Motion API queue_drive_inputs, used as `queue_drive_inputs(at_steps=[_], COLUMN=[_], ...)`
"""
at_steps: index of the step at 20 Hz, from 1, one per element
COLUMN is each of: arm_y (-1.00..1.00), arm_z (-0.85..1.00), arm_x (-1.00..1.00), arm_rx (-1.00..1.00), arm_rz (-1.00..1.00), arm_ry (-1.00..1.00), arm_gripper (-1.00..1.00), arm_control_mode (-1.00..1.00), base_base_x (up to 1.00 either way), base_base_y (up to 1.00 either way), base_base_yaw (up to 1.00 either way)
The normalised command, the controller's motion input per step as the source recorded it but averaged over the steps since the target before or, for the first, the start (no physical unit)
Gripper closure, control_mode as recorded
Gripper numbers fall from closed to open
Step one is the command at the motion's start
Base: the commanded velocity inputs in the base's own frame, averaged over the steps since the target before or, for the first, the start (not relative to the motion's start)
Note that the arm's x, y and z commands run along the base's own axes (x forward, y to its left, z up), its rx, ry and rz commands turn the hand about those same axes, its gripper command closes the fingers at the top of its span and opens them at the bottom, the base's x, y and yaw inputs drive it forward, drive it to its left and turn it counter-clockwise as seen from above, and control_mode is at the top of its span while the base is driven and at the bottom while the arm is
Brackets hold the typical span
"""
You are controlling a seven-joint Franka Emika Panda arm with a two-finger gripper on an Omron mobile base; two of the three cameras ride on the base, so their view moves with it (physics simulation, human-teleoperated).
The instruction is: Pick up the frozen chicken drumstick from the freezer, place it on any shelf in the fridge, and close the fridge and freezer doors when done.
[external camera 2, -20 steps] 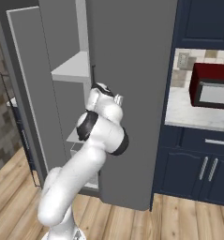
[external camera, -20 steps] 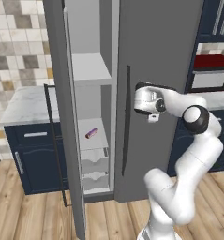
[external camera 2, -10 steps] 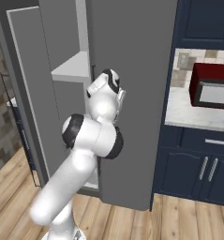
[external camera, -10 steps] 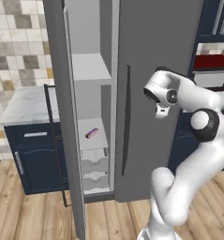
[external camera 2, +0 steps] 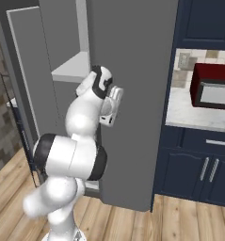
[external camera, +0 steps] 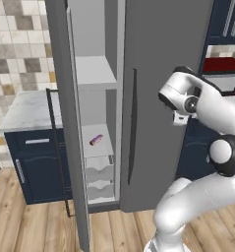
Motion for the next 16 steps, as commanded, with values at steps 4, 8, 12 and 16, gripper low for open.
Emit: queue_drive_inputs(at_steps=[4,8,12,16], arm_y=[0.12,0.28,0.37,0.46], arm_z=[0.57,0.53,0.7,0.79], arm_x=[-1.0,-1.0,-0.99,-0.96], arm_rx=[-0.38,-0.46,-0.48,-0.5], arm_rz=[-0.1,-0.05,-0.05,-0.06], arm_ry=[0.0,0.0,0.0,0.0], arm_gripper=[-1.0,-1.0,-1.0,-1.0], arm_control_mode=[-1.0,-1.0,-1.0,-1.0], base_base_x=[0.0,0.0,0.0,0.0], base_base_y=[0.0,0.0,0.0,0.0], base_base_yaw=[0.0,0.0,0.0,0.0])
